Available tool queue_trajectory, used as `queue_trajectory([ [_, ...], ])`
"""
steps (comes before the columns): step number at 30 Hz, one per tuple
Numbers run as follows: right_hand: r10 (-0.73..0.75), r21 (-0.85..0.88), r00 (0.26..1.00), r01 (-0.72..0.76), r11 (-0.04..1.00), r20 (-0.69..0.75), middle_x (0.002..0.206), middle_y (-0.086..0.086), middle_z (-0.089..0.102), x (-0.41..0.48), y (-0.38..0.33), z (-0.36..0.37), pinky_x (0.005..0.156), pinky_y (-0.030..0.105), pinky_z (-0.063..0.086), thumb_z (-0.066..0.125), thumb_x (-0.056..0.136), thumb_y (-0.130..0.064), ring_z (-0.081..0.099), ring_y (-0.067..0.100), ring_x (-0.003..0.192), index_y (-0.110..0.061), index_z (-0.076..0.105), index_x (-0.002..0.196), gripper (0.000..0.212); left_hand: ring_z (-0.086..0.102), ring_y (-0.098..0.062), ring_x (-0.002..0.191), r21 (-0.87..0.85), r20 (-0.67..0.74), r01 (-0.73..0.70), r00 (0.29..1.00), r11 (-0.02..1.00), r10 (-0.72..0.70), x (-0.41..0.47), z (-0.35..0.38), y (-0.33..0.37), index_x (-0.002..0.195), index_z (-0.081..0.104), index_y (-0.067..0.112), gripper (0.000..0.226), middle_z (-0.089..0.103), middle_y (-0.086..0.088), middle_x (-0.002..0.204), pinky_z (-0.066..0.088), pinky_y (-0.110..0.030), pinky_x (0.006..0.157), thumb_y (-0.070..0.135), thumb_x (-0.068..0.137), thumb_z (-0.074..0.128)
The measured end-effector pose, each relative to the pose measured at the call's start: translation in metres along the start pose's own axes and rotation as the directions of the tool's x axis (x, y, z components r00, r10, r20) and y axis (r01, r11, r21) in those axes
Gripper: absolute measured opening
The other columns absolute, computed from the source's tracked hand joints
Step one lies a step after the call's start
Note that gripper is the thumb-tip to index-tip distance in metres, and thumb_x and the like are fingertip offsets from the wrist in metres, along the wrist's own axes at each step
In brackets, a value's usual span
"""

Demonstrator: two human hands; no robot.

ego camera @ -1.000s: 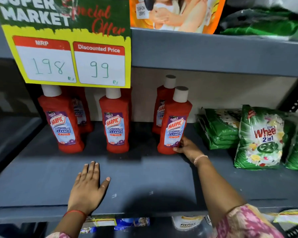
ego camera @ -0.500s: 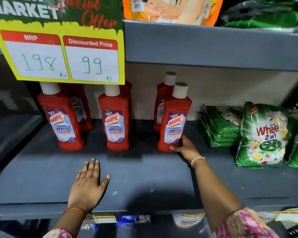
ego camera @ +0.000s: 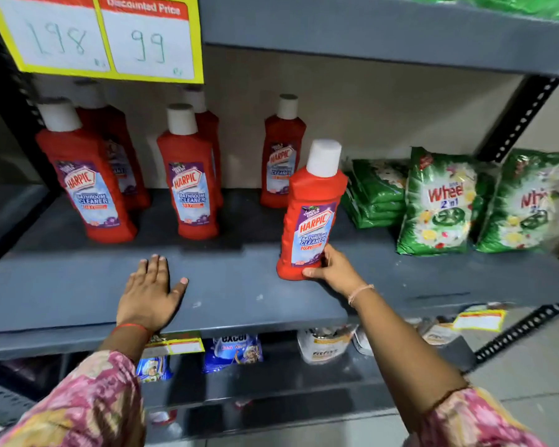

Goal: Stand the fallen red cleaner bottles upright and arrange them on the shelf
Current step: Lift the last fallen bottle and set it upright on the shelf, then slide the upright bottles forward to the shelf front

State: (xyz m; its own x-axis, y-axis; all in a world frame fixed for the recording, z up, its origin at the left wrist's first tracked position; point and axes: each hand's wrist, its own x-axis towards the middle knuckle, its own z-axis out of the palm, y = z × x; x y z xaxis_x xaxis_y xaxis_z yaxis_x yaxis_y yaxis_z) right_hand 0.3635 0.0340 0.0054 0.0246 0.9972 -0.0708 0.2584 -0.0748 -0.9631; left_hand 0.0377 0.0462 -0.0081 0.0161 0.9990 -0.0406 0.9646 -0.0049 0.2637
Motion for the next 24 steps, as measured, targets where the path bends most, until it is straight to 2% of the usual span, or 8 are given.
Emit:
queue_trajectory([
  [3, 0.005, 0.002, 1.000, -0.005, 1.000, -0.008, 0.120, 0.006, 0.049, -0.022, 0.006, 0.000, 0.076, 0.003, 0.045, 0.062, 0.067, 0.021, 0.058, -0.016, 0.080, 0.003, 0.041, 0.124, 0.063, 0.005, -0.029, 0.146, 0.001, 0.023, -0.014, 1.000, 1.000, 0.014, -0.002, -0.001, 0.000, 0.145, 0.012, 0.003, 0.068, 0.009, -0.014, 0.158, 0.009, -0.041, 0.121, 0.044, 0.094, 0.030],
  [7, -0.007, 0.009, 1.000, 0.007, 1.000, 0.000, 0.120, 0.005, 0.047, -0.043, 0.004, 0.002, 0.081, 0.005, 0.046, 0.061, 0.069, 0.021, 0.049, 0.014, 0.105, 0.005, 0.039, 0.124, 0.061, 0.004, -0.029, 0.146, 0.007, 0.042, -0.027, 0.999, 1.000, 0.027, -0.004, -0.001, 0.000, 0.145, 0.011, 0.002, 0.067, 0.008, -0.015, 0.158, 0.008, -0.041, 0.121, 0.043, 0.094, 0.029],
  [9, -0.012, 0.020, 1.000, 0.012, 1.000, -0.007, 0.120, 0.005, 0.048, -0.049, 0.003, 0.004, 0.086, 0.010, 0.046, 0.061, 0.069, 0.021, 0.046, 0.014, 0.108, 0.004, 0.040, 0.124, 0.061, 0.004, -0.029, 0.147, 0.007, 0.046, -0.032, 0.998, 0.999, 0.032, -0.004, -0.001, -0.001, 0.145, 0.011, 0.002, 0.067, 0.007, -0.015, 0.158, 0.008, -0.041, 0.121, 0.043, 0.094, 0.028],
  [12, -0.019, 0.009, 1.000, 0.019, 1.000, -0.024, 0.119, 0.005, 0.049, -0.054, 0.003, 0.006, 0.078, 0.001, 0.044, 0.062, 0.069, 0.019, 0.046, 0.015, 0.108, 0.003, 0.041, 0.123, 0.060, 0.004, -0.028, 0.147, 0.005, 0.048, -0.035, 0.998, 0.999, 0.034, -0.004, -0.001, -0.001, 0.145, 0.010, 0.003, 0.067, 0.007, -0.015, 0.158, 0.007, -0.041, 0.121, 0.044, 0.094, 0.028],
  [16, -0.024, 0.000, 0.999, 0.024, 1.000, -0.036, 0.118, 0.004, 0.049, -0.055, 0.004, 0.006, 0.076, 0.000, 0.044, 0.064, 0.070, 0.016, 0.047, 0.016, 0.108, 0.001, 0.041, 0.124, 0.060, 0.004, -0.029, 0.147, 0.010, 0.045, -0.041, 0.998, 0.999, 0.040, -0.004, -0.001, -0.002, 0.145, 0.010, 0.002, 0.067, 0.007, -0.015, 0.158, 0.007, -0.041, 0.121, 0.043, 0.094, 0.027],
  [18, -0.017, -0.014, 0.999, 0.017, 1.000, -0.037, 0.119, 0.003, 0.050, -0.056, 0.006, 0.006, 0.084, 0.007, 0.046, 0.065, 0.071, 0.014, 0.048, 0.016, 0.109, -0.002, 0.041, 0.124, 0.061, 0.004, -0.029, 0.147, 0.010, 0.046, -0.042, 0.998, 0.999, 0.042, -0.004, -0.001, -0.002, 0.145, 0.010, 0.003, 0.067, 0.007, -0.015, 0.158, 0.007, -0.041, 0.121, 0.044, 0.094, 0.026],
  [21, 0.005, -0.039, 1.000, -0.005, 0.999, -0.015, 0.120, 0.003, 0.051, -0.059, 0.005, 0.005, 0.106, 0.041, 0.041, 0.070, 0.069, 0.007, 0.049, 0.017, 0.111, -0.006, 0.041, 0.124, 0.063, 0.004, -0.028, 0.147, 0.004, 0.043, -0.040, 0.998, 0.999, 0.040, -0.004, 0.000, -0.002, 0.145, 0.009, 0.003, 0.068, 0.006, -0.014, 0.158, 0.007, -0.040, 0.121, 0.044, 0.094, 0.026],
  [24, -0.089, -0.106, 0.985, 0.073, 0.992, -0.150, 0.132, 0.004, 0.045, -0.069, 0.008, 0.008, 0.111, 0.039, 0.032, 0.083, 0.056, -0.021, 0.042, 0.017, 0.123, -0.012, 0.031, 0.133, 0.093, 0.004, -0.027, 0.147, -0.015, 0.049, -0.059, 0.997, 0.998, 0.060, -0.005, -0.003, -0.004, 0.145, 0.010, 0.004, 0.067, 0.007, -0.014, 0.158, 0.008, -0.041, 0.121, 0.044, 0.094, 0.027],
])
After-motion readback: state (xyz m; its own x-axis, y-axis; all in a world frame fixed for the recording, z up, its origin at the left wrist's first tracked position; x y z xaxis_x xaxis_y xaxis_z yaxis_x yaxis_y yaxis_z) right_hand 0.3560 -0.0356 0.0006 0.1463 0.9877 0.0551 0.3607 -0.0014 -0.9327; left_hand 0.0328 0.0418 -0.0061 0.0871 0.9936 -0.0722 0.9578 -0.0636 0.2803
